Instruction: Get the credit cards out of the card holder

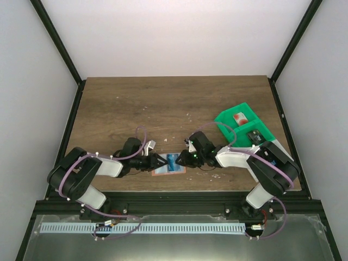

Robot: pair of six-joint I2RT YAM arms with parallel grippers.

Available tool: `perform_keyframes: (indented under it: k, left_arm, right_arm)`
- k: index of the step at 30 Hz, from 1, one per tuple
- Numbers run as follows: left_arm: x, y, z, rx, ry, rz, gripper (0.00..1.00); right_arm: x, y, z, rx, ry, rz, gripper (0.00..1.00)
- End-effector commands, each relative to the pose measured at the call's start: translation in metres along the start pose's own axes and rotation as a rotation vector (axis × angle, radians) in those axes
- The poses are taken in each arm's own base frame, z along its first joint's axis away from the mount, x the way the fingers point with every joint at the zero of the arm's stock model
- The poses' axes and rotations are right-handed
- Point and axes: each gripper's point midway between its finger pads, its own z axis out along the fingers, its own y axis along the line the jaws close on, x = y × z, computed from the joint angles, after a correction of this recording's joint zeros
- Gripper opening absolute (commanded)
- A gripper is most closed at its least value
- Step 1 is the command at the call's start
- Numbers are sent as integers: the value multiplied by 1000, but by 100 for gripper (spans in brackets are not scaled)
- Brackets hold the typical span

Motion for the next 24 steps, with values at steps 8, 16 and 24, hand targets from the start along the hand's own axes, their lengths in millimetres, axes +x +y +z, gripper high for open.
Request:
perform_keyframes:
  k: [8,16,24]
  left_arm:
    - [0,-14,9,39,23,36,40]
    - [1,-13,15,54,32,25,29]
    - [0,-15,19,54,36,24,23]
  right_arm:
    - [2,-3,6,21,9,0,23]
    - [7,-10,7,28,16,12,20]
    - [10,-12,8,31,20,14,19]
